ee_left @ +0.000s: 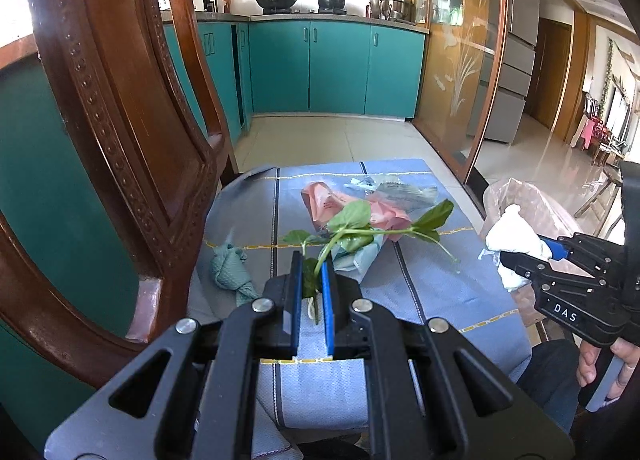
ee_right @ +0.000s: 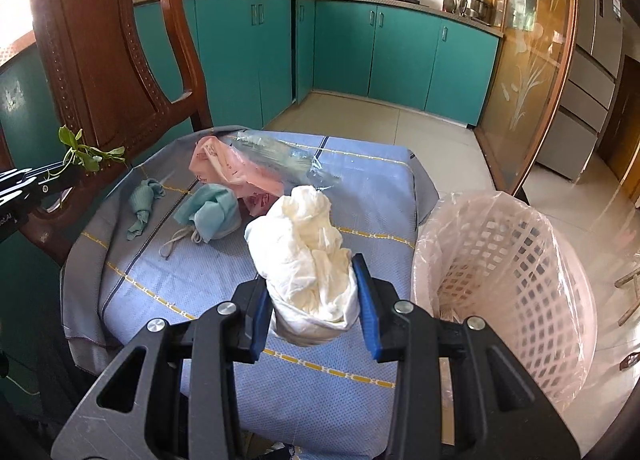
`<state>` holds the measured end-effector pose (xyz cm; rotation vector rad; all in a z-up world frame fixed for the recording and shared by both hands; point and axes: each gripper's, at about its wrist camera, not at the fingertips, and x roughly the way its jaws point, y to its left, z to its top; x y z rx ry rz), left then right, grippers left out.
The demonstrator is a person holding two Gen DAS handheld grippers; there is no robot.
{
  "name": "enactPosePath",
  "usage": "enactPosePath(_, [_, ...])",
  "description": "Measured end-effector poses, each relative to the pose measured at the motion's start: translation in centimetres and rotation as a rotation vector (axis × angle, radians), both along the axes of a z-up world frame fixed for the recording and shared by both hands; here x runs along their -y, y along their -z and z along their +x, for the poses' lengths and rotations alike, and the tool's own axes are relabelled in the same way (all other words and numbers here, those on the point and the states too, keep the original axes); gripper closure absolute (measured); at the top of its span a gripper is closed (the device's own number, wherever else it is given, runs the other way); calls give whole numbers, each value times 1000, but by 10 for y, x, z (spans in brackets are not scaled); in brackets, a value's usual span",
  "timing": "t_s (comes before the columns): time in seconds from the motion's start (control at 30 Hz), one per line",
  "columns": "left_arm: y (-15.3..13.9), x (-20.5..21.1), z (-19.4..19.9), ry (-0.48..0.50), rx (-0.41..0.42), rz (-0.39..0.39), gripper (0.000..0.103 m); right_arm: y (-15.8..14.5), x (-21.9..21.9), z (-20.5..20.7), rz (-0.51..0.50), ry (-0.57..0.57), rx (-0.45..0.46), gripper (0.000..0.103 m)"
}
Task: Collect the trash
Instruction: 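Carry the white cloth and green sprig over the basket and release both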
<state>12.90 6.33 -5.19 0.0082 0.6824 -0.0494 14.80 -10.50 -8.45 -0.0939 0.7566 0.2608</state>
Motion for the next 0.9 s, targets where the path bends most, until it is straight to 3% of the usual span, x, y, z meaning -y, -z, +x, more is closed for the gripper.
enactPosePath(0.4, [-4,11,-1,-3,12,49,93,-6,15,-2,19,30,27,65])
enactPosePath(0.53, [-9,22,-2,22,28,77,93,-17,38,-4,51,83,60,65])
enactPosePath(0.9, [-17,99,12,191,42,75,93,-29,125,-19,113,252,125,65])
